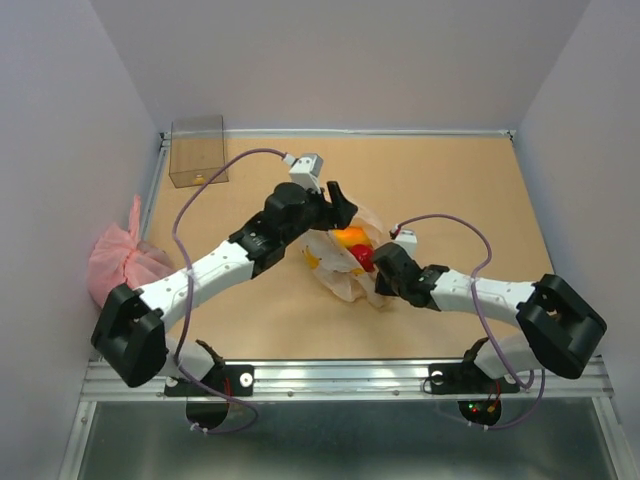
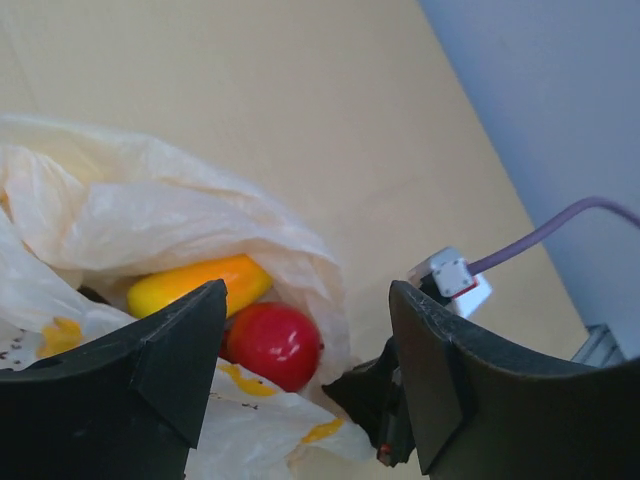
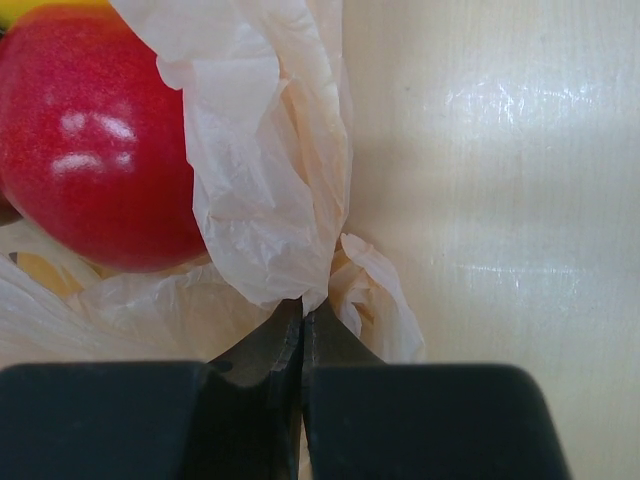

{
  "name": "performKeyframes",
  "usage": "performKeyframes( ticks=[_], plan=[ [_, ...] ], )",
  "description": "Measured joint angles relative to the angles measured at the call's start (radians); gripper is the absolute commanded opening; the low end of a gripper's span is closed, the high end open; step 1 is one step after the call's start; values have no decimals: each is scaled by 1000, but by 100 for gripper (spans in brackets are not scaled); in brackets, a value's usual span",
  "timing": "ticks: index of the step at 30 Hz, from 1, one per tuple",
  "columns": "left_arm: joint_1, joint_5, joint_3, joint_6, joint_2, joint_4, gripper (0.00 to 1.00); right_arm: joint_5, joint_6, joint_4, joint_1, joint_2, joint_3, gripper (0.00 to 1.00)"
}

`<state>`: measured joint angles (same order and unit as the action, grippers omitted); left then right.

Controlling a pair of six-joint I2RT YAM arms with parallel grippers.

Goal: Untie the knot of the plastic bag and take out the fruit

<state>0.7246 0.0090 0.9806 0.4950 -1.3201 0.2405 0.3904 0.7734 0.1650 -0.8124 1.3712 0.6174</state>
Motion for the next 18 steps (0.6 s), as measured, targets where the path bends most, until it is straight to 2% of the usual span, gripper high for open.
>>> performKeyframes(
  ticks=[4,5,6,13,18],
  plan=[
    [43,-37,2,1,-121,-64,69,6,-10,0,0,27,16,1],
    [55,-53,1,3,-155,-111,63,9,-11,0,0,36,22,1],
    [61,-64,-5,7,-164,-135,61,14,-11,-1,0,39,27,1],
    [72,-114,-162,28,-48,-185,47,12,-6,-21,27,76,48,1],
    [72,-141,-285,60,-59,-169,41,-27,10,-70,55,126,62,1]
  ],
)
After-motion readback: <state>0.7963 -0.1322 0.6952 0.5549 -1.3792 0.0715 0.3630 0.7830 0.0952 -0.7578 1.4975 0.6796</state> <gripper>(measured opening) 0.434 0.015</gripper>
